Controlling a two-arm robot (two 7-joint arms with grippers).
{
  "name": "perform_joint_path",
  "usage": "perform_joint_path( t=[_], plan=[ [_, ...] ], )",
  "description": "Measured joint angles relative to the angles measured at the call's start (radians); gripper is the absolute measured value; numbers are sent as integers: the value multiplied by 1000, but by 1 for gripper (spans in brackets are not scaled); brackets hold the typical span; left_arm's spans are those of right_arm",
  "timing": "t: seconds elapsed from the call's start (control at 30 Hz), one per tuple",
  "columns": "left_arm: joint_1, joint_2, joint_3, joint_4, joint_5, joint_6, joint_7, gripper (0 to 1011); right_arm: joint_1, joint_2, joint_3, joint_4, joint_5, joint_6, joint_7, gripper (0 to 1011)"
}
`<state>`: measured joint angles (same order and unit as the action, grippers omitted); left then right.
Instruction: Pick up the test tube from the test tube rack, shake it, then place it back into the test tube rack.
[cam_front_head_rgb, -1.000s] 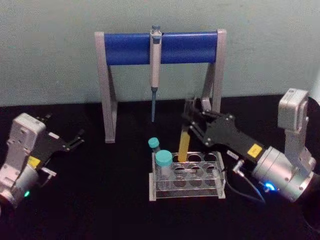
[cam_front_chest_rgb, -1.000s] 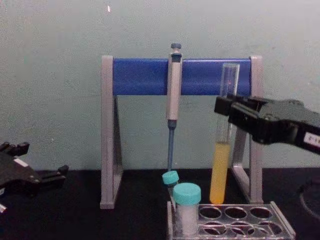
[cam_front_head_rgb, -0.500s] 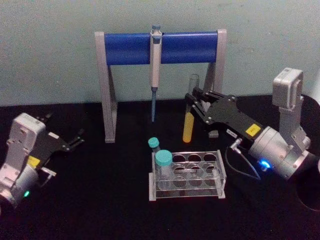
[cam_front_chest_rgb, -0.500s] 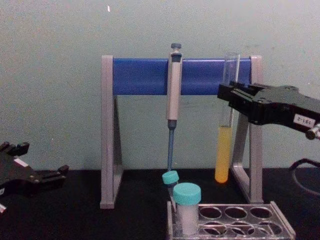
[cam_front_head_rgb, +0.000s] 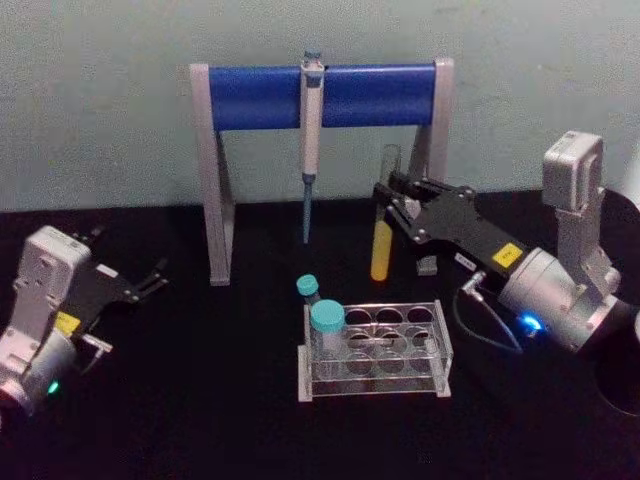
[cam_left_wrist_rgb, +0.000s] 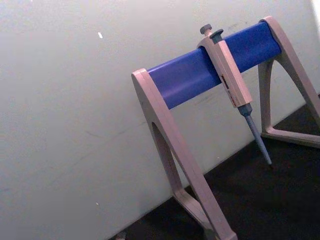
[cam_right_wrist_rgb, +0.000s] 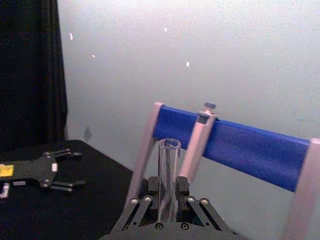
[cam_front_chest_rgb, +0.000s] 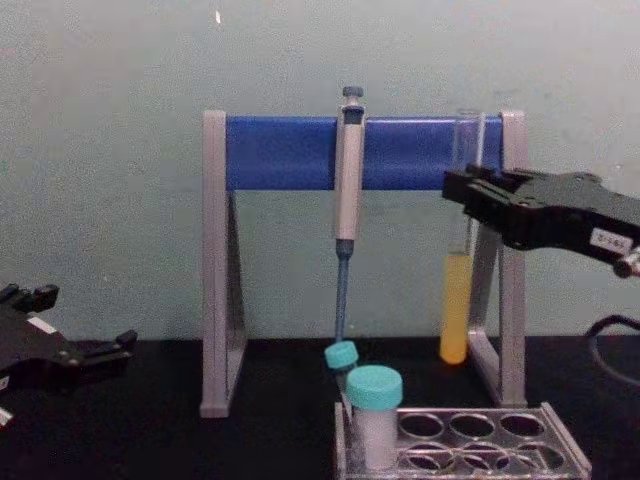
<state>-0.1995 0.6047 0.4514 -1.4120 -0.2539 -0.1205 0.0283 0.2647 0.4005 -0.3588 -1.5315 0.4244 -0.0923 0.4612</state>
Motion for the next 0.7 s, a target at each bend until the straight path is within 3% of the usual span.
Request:
perform_joint_path(
  t=[0.23,0.43,0.7],
  plan=[
    [0,0,0,0,0,0,0,1001,-35,24,31,-33,-6,9,-25,229],
    [0,0,0,0,0,0,0,1001,-109,59,61,-108,-2,26,-35,229],
    [0,0,0,0,0,0,0,1001,-157,75,50,-168,34,41,3,228]
  ],
)
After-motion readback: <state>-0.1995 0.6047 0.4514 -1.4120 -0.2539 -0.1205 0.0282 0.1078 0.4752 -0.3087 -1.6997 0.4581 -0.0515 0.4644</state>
